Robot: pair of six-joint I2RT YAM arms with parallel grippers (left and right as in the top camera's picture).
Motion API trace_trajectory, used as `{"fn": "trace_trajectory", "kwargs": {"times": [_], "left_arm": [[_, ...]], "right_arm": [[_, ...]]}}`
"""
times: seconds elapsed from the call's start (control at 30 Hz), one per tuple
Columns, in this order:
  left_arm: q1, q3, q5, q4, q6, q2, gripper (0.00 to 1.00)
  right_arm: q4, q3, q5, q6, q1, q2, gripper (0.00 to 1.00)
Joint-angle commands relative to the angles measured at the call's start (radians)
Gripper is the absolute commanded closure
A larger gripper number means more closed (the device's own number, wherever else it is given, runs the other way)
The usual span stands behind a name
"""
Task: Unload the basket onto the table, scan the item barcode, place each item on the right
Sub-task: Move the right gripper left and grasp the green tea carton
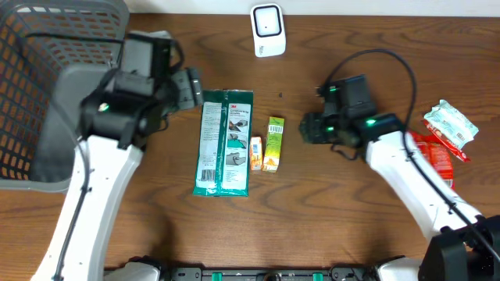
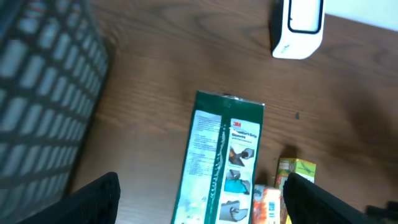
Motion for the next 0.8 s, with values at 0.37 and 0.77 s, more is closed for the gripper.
{"fn": "trace_trajectory", "kwargs": {"times": [0.37, 0.77], "left_arm": [[0.009, 0.006, -0.005, -0.010, -0.002, 0.006, 0.16], [0.009, 0.006, -0.005, -0.010, -0.002, 0.006, 0.16]], "right_arm": [[0.124, 0.004, 0.237, 0.198, 0.267, 0.117, 0.44], [0.157, 0.004, 0.290, 0.255, 0.272, 0.170, 0.33]]}}
